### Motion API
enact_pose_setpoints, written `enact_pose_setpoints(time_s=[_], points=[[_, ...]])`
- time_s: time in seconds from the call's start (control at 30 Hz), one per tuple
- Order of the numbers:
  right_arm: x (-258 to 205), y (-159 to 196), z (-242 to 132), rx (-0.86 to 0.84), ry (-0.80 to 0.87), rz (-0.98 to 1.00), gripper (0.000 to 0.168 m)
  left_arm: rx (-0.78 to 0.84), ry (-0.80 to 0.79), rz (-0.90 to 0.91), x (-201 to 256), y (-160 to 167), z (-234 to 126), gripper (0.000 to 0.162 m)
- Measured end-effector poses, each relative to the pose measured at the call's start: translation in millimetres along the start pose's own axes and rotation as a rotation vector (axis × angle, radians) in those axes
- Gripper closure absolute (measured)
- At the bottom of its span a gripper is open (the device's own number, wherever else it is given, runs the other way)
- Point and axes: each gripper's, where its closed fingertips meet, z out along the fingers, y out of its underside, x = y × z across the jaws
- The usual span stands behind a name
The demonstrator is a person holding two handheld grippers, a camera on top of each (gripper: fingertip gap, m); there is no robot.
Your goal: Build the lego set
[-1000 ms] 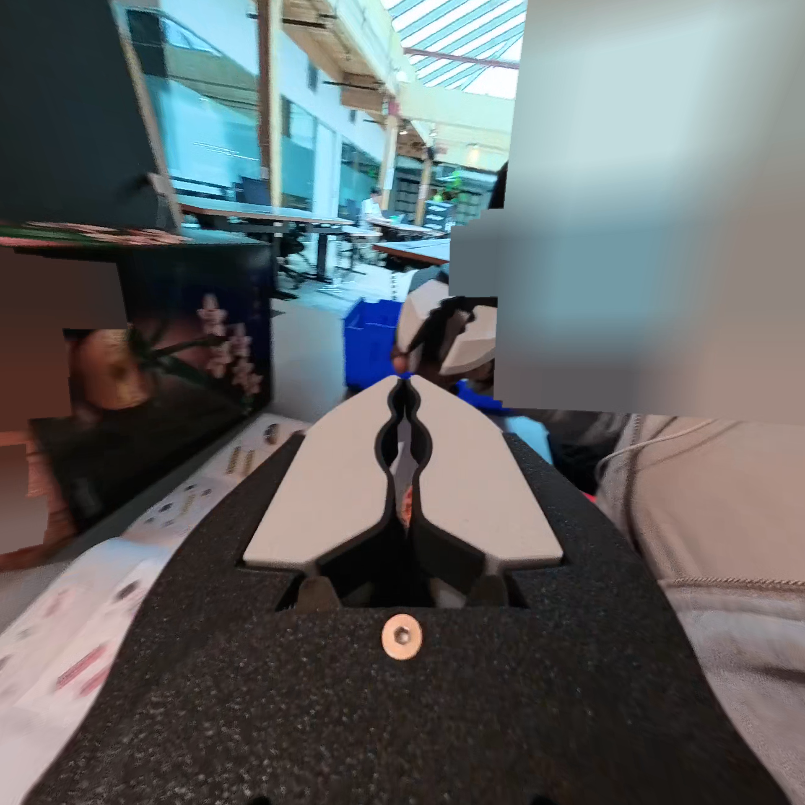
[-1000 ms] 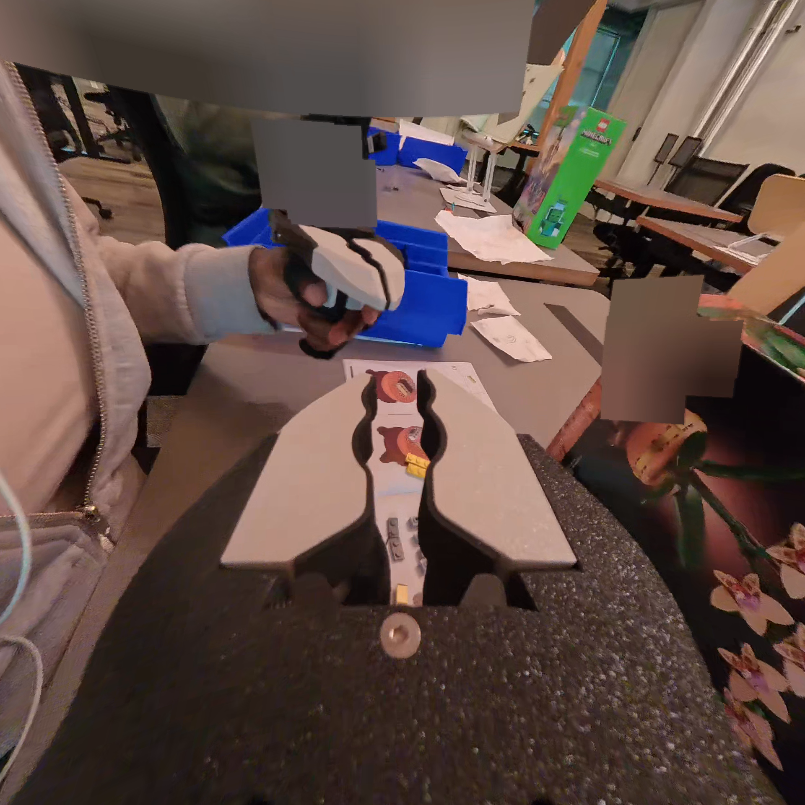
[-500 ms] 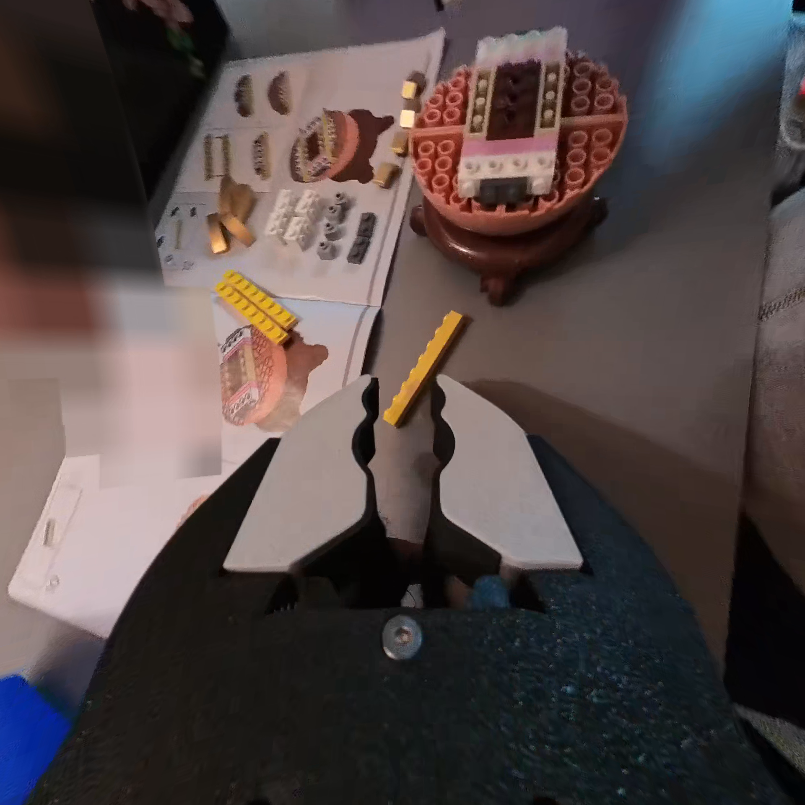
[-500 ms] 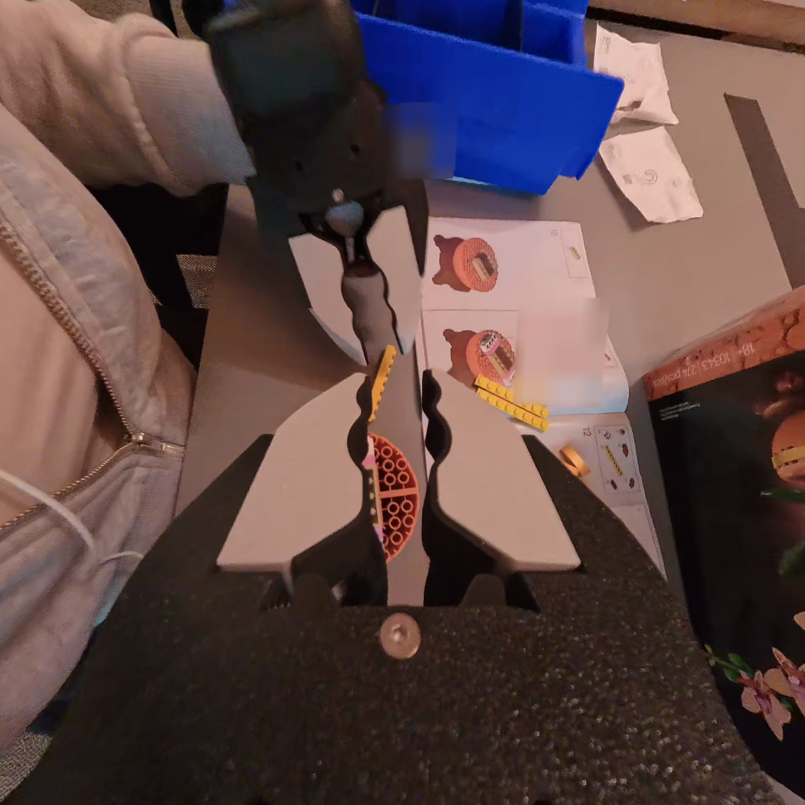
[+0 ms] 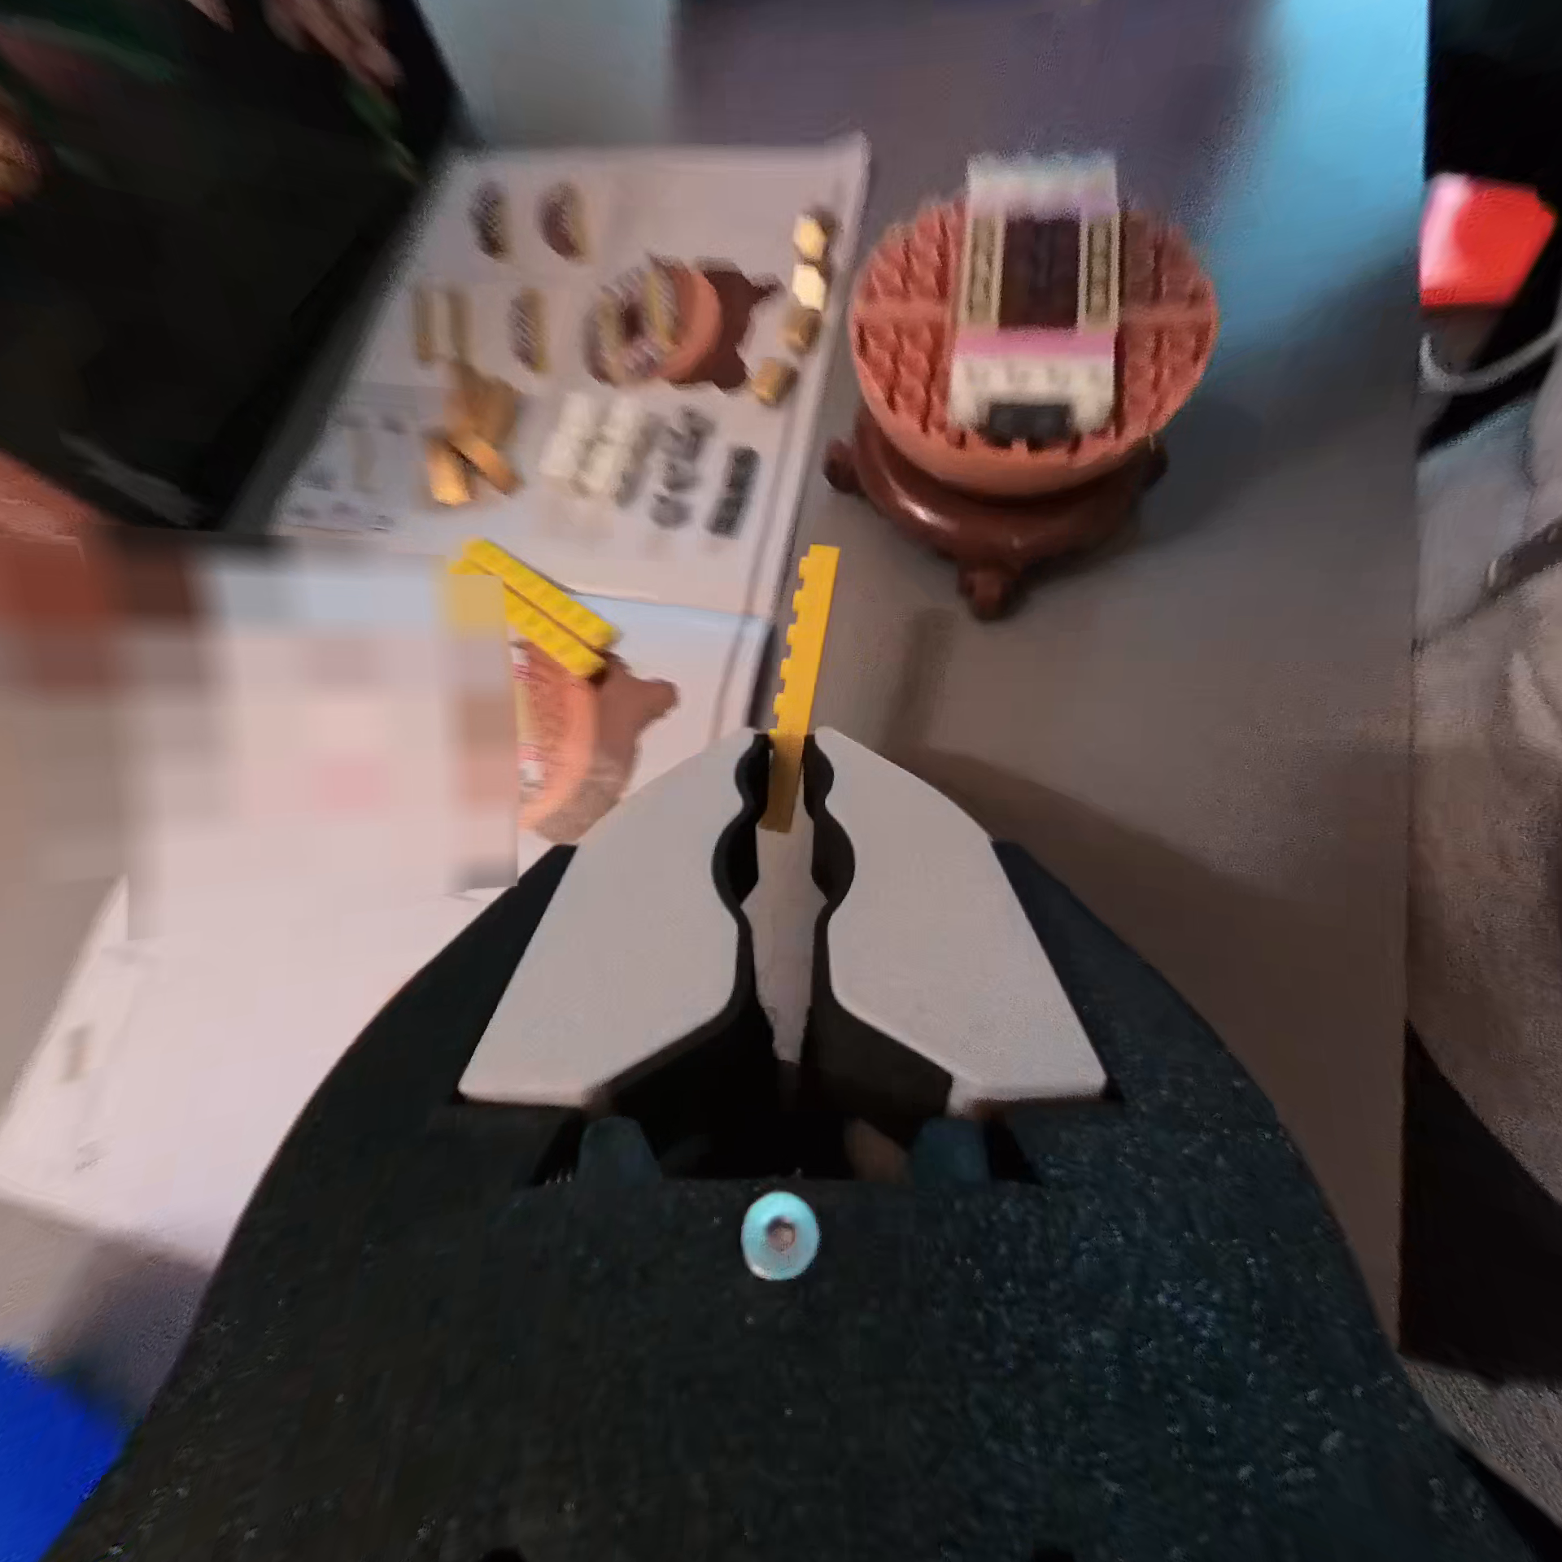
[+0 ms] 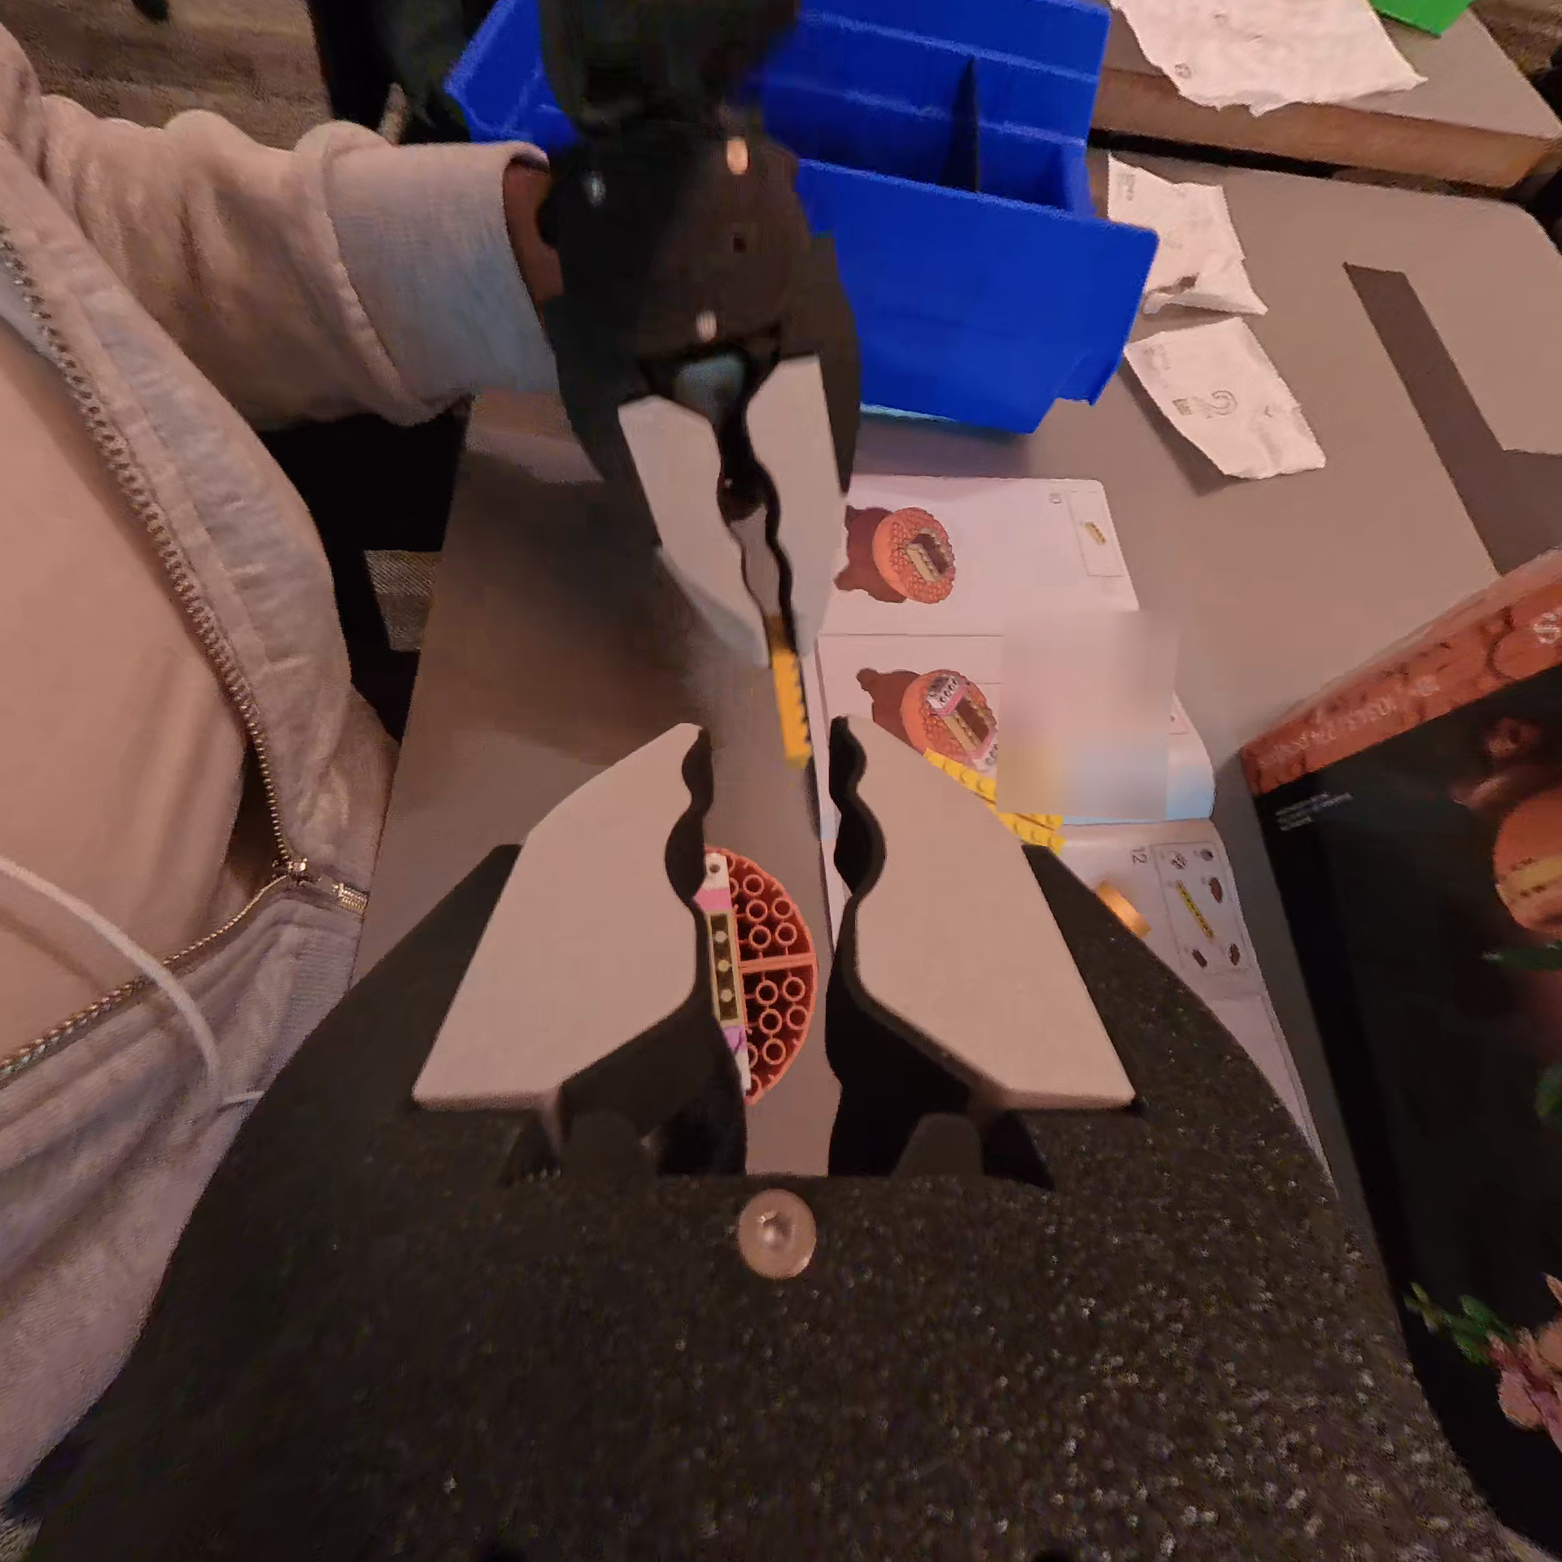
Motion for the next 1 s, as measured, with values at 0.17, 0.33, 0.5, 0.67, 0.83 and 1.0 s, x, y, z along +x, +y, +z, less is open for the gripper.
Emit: enact_pose_setpoints(time_s=[0.17, 0.33, 0.5, 0.67, 0.83, 1.0], points=[[5, -18, 4, 0.157, 0.009, -0.089, 0.134, 0.159, -0.16, 0.142, -11, -57, -40, 0.155], [13, -19, 1, 0.169, 0.115, -0.221, 0.143, 0.214, -0.146, 0.203, -5, -85, -37, 0.155], [11, -18, -11, 0.225, 0.137, -0.284, 0.16, 0.274, -0.094, 0.185, 0, -98, -32, 0.154], [0, -32, -34, 0.445, 0.087, -0.361, 0.16, 0.483, 0.04, -0.019, 6, -119, -44, 0.136], [-10, -47, -53, 0.61, 0.078, -0.504, 0.161, 0.689, 0.423, -0.351, 32, -142, -55, 0.125], [-10, -43, -47, 0.518, 0.125, -0.624, 0.16, 0.766, 0.537, -0.473, 39, -153, -52, 0.138]])
